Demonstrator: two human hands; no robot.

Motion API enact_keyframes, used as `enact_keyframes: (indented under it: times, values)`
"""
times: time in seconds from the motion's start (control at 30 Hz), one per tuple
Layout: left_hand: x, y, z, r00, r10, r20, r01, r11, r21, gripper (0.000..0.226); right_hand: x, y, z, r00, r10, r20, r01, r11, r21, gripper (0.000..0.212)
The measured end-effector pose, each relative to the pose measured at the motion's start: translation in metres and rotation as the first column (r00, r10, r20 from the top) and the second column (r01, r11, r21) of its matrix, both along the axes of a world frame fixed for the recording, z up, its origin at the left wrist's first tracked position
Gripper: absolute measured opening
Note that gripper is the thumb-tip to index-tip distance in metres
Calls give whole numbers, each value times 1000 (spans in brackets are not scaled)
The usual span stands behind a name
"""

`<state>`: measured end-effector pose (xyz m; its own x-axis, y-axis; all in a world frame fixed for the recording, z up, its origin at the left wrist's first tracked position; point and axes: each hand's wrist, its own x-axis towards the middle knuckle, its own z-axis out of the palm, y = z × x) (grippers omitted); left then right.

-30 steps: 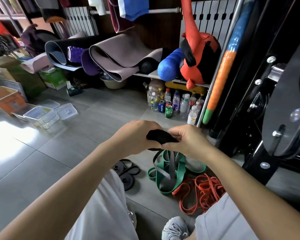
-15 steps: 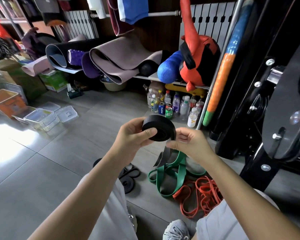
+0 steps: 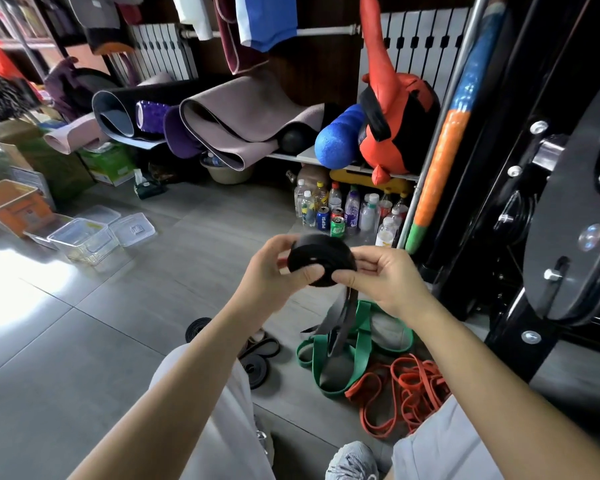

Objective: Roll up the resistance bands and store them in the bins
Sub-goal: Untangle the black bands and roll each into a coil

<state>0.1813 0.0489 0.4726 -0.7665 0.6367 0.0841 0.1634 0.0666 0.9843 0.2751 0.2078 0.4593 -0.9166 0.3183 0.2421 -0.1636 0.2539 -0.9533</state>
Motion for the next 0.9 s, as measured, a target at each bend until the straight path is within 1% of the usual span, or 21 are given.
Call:
enact_keyframes:
  times: [0.03,0.07,0.1,0.13,0.17,0.2,0.23,0.3,0.37,0.43,0.47,0.5,0.57,0.63,0.7,0.73,0.77,0.8,0.83,0.87,0.9]
  values:
    - [-1,-4,1,960,-24,-277,-17,989,-145,52,1,1,-2,998,-4,55,0,998,68,33]
    - [-2,-6,2,856,-122,-502,-20,963,-268,62,2,1,-4,993,-11,116,-6,989,145,31]
    - [-1,-8,5,725,-240,-645,-27,927,-375,69,3,0,-5,986,-18,169,-19,977,215,28]
    - [0,-9,6,604,-346,-718,-50,882,-468,70,4,-1,-6,980,-19,199,-35,965,261,25]
    - [2,-9,9,522,-428,-738,-77,838,-541,66,4,-3,-5,978,-9,207,-50,958,281,23]
    - [3,-8,10,490,-479,-728,-97,800,-592,60,5,-6,-5,979,7,205,-68,955,290,24]
    - [3,-9,12,490,-501,-713,-107,778,-620,55,5,-7,-4,979,22,203,-82,952,296,27]
    - [2,-10,16,528,-479,-702,-93,789,-608,51,5,-9,-4,979,31,204,-86,960,266,28]
    - [1,-14,19,529,-413,-742,-68,850,-522,48,5,-9,-5,981,35,190,-74,977,202,29]
    - [0,-17,19,502,-341,-795,-54,905,-422,45,6,-7,-8,983,31,180,-62,984,169,34]
    - [-1,-17,18,511,-302,-805,-55,923,-381,43,7,-7,-10,983,34,181,-62,986,153,35]
    - [-2,-18,18,545,-263,-796,-55,936,-347,43,7,-7,-12,983,41,180,-64,990,122,35]
    - [-2,-16,16,663,-189,-724,-30,960,-277,45,8,-8,-13,987,60,152,-63,998,17,34]
    - [-1,-15,15,798,-94,-595,3,988,-152,50,6,-9,-13,992,82,94,-74,994,-82,37]
    - [3,-11,12,922,-21,-386,39,998,40,52,4,-11,-10,996,82,38,-76,987,-138,37]
    - [6,-10,9,960,-7,-281,50,988,145,48,3,-12,-9,998,67,19,-64,987,-144,36]
    - [7,-9,7,981,-17,-191,61,972,227,43,2,-12,-8,999,53,10,-51,989,-142,36]
    - [8,-9,5,990,-36,-134,72,961,268,40,2,-12,-5,999,48,8,-46,990,-134,35]
    - [8,-10,4,992,-49,-115,79,961,264,41,3,-12,-3,999,51,14,-49,992,-118,35]
    - [8,-12,4,989,-50,-139,79,974,213,43,4,-11,-1,998,62,31,-59,994,-88,34]
    - [6,-14,5,974,-46,-222,71,992,105,47,5,-10,0,995,74,60,-72,996,-45,34]
